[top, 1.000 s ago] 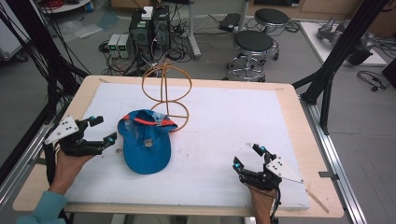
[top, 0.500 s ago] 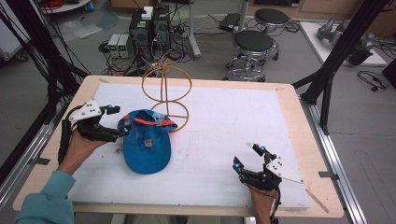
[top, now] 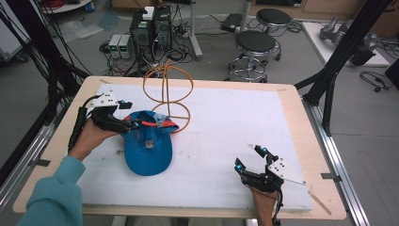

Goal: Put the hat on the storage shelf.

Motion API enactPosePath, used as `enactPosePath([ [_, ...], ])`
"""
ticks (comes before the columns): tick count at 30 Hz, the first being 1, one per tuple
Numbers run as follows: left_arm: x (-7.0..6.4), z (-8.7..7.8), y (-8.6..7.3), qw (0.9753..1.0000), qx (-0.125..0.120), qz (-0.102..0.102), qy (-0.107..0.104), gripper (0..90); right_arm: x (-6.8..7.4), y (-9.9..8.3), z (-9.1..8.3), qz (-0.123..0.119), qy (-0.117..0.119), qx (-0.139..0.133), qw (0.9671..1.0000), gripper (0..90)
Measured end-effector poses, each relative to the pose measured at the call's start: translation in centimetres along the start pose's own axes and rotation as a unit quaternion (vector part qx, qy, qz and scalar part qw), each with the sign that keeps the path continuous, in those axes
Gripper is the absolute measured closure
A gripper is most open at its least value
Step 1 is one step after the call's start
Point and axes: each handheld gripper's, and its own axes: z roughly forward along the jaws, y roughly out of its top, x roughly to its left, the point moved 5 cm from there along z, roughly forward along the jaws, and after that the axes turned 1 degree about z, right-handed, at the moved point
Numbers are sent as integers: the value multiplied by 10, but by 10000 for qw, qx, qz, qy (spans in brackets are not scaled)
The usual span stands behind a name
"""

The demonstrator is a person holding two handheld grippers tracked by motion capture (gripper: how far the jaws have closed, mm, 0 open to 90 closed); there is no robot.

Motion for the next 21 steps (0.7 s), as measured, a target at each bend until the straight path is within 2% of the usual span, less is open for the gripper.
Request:
enactPosePath([
  [3, 2, 10, -2, 9998, 177, 64, -54, 156, 0, 0, 0, -1, -6, 5, 10000, 108],
  [7, 6, 22, -11, 9989, 464, 33, -109, 170, 0, 0, 0, -2, -9, 4, 10000, 109],
  [11, 6, 30, -18, 9972, 723, 104, -168, 184, 0, 0, 0, 5, -6, -1, 10000, 109],
  [13, 6, 33, -23, 9954, 925, 186, -151, 188, 0, 0, 0, 9, -5, 0, 10000, 108],
  [21, 9, 40, -28, 9938, 1096, 189, 15, 219, 0, 0, 0, -6, -15, -7, 10000, 108],
])
